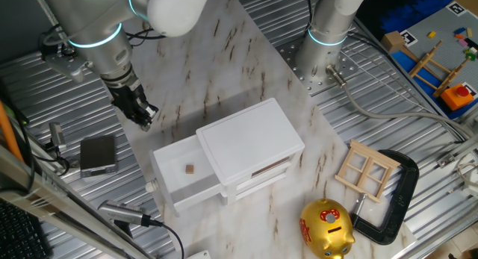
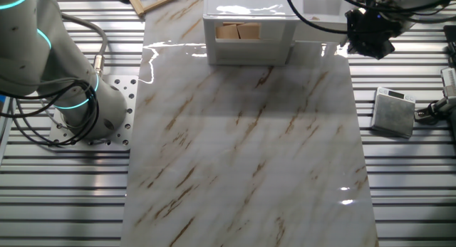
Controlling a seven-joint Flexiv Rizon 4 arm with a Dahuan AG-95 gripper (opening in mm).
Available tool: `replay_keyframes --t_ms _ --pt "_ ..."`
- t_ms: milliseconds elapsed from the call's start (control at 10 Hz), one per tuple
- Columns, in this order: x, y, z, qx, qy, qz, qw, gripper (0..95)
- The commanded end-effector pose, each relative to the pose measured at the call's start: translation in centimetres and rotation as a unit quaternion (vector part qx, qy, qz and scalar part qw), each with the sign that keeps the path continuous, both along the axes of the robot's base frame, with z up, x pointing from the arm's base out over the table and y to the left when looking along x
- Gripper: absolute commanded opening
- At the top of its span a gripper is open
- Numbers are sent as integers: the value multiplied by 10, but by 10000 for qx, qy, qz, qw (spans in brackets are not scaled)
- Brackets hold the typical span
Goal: Put things in the drawer
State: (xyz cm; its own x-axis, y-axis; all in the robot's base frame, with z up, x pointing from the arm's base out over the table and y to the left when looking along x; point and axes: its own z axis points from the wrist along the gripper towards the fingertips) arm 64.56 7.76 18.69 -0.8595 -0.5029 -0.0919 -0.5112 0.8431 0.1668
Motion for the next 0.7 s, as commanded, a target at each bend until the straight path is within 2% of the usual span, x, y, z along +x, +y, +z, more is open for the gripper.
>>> replay_keyframes --t_ms 100,500,700 --pt "6 4 2 -19 -41 -32 10000 0" --pt "24 8 6 -6 -97 -110 9999 0" --pt "30 8 5 79 -127 -167 9997 0"
